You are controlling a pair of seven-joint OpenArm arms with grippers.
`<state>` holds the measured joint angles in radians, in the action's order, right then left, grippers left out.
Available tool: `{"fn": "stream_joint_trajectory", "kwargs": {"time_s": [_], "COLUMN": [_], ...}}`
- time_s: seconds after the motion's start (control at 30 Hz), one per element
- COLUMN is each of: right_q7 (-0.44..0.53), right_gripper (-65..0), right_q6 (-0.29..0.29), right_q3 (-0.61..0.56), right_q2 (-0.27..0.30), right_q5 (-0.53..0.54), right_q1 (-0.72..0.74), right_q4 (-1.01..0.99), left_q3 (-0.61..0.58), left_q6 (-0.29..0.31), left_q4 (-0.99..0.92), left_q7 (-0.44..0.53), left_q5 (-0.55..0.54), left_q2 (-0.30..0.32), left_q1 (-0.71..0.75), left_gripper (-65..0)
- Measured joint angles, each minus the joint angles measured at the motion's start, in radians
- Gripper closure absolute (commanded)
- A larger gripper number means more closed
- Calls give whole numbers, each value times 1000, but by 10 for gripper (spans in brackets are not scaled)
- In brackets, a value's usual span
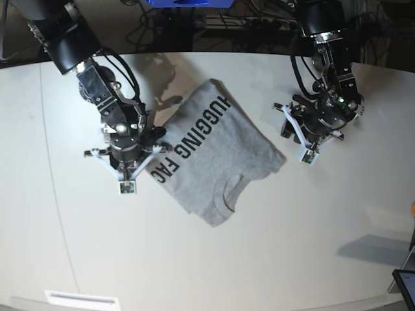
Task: Fold the T-shirt properly
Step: 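Grasp the shirt's side edges with both grippers and pull them square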
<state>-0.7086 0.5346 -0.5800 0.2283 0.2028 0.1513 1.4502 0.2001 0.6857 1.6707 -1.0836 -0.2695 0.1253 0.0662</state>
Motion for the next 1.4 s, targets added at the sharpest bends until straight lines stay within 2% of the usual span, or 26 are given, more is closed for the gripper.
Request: {"fn": "stream_joint_trajectory", "kwargs": {"time_s": [0.23, 0.37, 0.53, 0.63, 0.8, 0.97, 1.17, 1.23, 1.4], "right_q7": [3, 0, 12, 3, -30, -72, -110, -122, -120], "right_gripper": [-1, -1, -1, -1, -1, -1, -1, -1, -1], "right_q6": [6, 5, 5, 5, 8, 8, 16, 54, 66], "right_q3": [0, 2, 2, 2, 2, 2, 2, 2, 2], "right_q2": [-2, 0, 0, 0, 0, 1, 0, -3, 1], "right_q5": [-11, -10, -18, -18, -7, -8, -11, -6, -8], "right_q1": [-69, -97, -126, -144, -191, -203, -223, -230, -256], "right_q4": [72, 104, 123, 145, 248, 324, 382, 382, 382], "left_q3": [0, -62, -167, -217, -233, -257, -332, -340, -348], "left_q6": [0, -4, -84, -104, -103, -106, -106, -107, -106], "left_q4": [-51, -124, -168, -177, -263, -355, -510, -549, -631], "left_q7": [-15, -1, 2, -14, -11, 122, 232, 252, 261], "left_q5": [4, 6, 5, 11, 7, 0, -19, -19, -13], "left_q2": [-6, -3, -6, -8, -10, -6, -8, -23, -57], "left_q1": [-66, -133, -191, -224, -293, -319, -400, -426, -490], "left_gripper": [-200, -200, -200, -200, -200, -200, -200, -200, -200]}}
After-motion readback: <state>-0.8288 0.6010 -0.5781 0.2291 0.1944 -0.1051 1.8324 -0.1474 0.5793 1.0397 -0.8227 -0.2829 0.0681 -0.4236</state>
